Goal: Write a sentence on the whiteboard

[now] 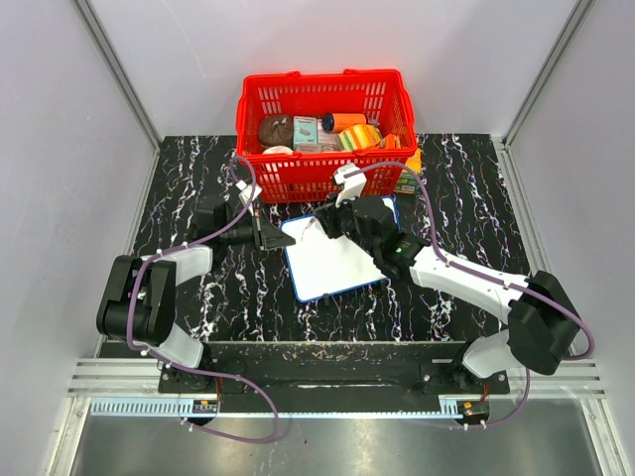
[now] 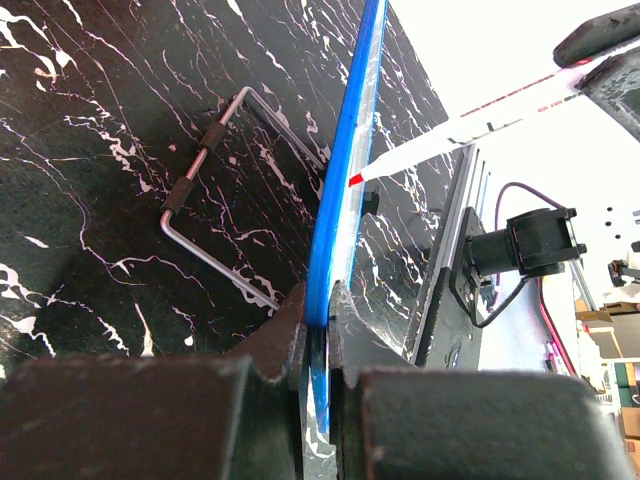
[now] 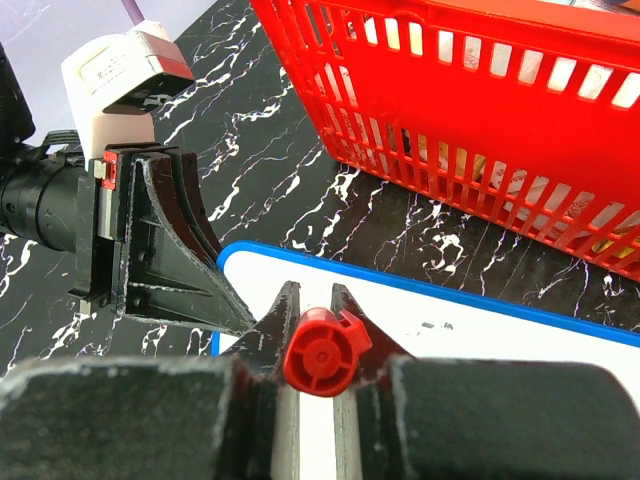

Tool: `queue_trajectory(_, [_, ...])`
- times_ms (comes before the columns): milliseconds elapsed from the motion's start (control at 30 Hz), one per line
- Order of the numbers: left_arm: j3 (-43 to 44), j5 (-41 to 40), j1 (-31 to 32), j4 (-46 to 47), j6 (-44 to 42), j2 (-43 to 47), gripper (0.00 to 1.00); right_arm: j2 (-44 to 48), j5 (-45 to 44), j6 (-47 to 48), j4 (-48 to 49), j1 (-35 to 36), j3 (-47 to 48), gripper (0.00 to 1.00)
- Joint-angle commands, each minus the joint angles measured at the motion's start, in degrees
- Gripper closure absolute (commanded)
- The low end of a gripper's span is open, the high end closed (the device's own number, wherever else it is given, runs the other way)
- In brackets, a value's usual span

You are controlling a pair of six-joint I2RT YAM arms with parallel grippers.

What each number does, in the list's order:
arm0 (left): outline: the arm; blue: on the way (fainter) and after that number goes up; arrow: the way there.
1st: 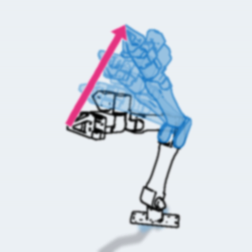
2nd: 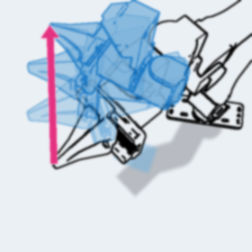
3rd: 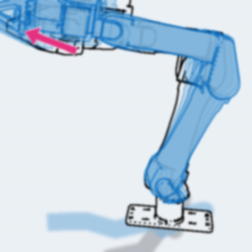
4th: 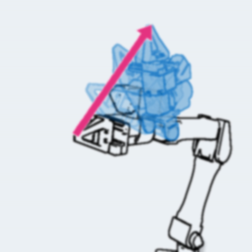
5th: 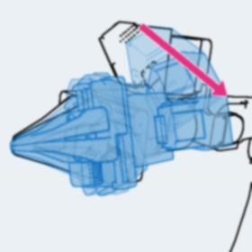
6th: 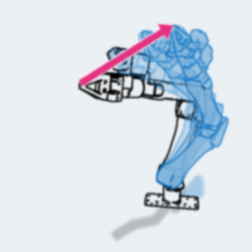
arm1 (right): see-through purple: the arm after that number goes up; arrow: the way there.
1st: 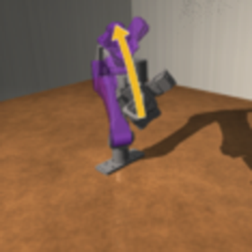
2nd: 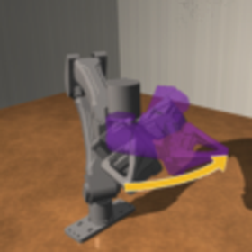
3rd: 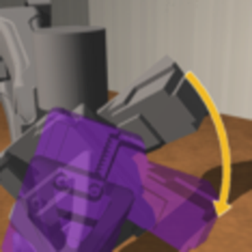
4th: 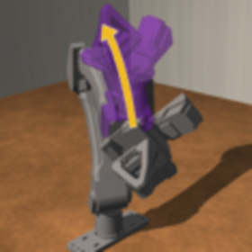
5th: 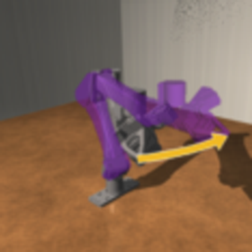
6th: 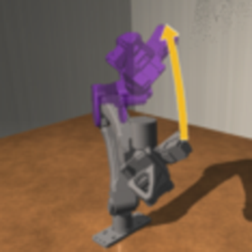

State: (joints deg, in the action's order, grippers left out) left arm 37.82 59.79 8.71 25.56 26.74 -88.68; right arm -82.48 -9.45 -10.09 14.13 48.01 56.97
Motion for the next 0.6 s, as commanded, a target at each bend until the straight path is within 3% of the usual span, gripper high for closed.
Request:
queue_trajectory(0, [-0.7, -5.6, 0.3, 0.2, -6.8, -0.9, 1.00, 0.3, -0.5, 0.8, -0.9, 0.2, -1.0, 1.00])
queue_trajectory(567, [-0.7, -5.6, 0.3, 0.2, -6.8, -0.9, 1.00, 2.1, 0.3, 0.0, -1.0, 0.2, -3.8, 1.00])
